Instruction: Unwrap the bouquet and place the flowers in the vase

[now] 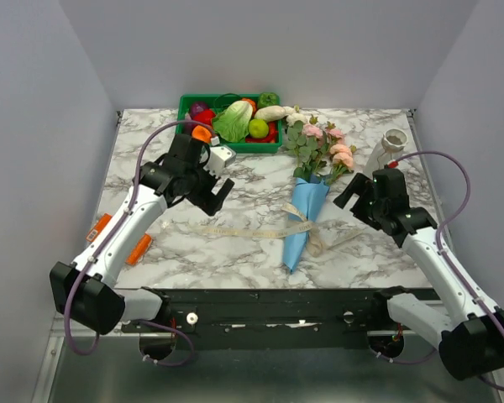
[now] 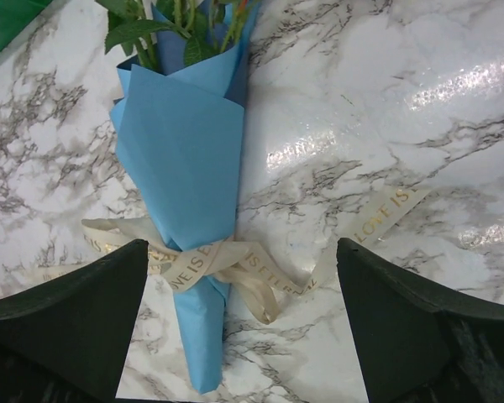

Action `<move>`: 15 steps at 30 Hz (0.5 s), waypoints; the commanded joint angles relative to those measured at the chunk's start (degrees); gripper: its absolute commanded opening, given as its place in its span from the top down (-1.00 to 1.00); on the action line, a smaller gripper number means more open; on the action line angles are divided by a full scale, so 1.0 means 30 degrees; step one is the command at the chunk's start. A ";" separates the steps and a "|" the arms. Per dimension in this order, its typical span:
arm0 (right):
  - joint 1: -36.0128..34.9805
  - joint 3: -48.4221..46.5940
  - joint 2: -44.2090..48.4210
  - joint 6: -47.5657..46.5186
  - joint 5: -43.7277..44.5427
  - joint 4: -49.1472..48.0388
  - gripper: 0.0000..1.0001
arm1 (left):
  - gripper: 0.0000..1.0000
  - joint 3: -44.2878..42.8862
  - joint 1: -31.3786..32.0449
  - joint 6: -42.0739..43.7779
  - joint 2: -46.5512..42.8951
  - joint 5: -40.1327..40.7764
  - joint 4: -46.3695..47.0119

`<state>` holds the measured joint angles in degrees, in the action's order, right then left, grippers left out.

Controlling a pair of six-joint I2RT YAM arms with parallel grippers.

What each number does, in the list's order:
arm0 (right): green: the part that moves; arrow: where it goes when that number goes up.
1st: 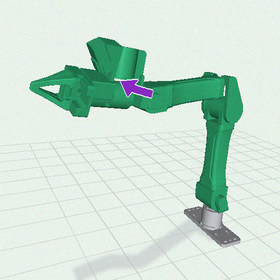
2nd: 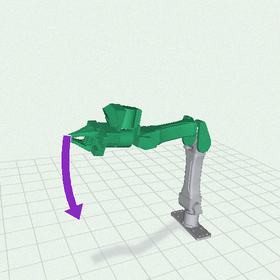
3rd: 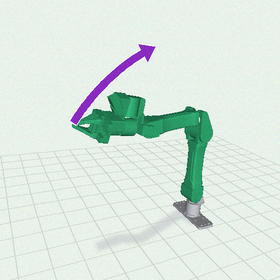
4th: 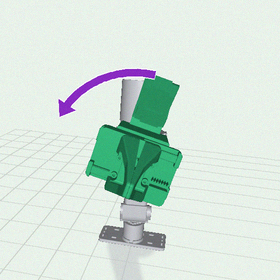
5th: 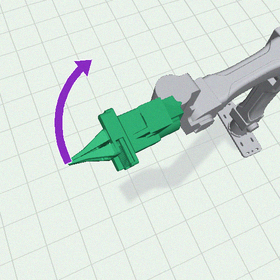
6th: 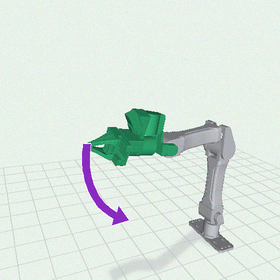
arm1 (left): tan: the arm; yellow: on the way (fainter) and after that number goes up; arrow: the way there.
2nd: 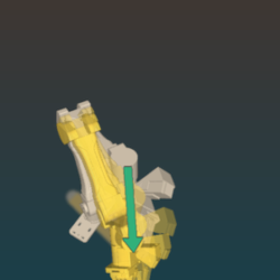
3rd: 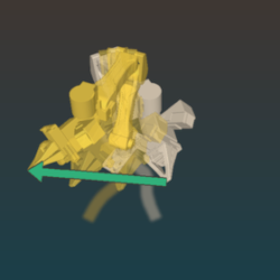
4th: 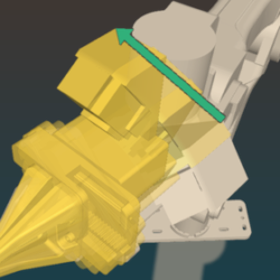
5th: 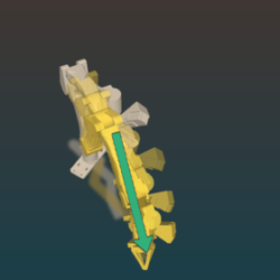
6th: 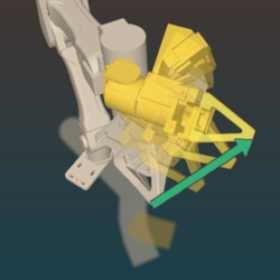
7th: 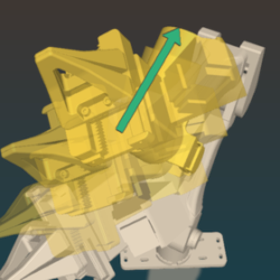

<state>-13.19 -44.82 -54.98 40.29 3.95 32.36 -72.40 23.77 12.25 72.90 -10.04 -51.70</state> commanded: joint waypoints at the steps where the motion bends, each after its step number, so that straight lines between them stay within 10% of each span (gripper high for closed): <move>1: -0.0086 0.0261 -0.1620 0.1595 0.0298 0.0784 -1.00 | -0.98 -0.0768 0.0747 0.0954 0.1185 0.0096 0.0388; 15: -0.0086 0.2956 -0.3234 0.3297 0.2111 -0.0064 -0.91 | -0.98 -0.1764 0.3414 0.3268 0.6776 -0.0609 0.1061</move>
<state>-13.19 -36.64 -63.40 48.10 6.24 33.08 -76.25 32.12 18.52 88.29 -11.11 -49.47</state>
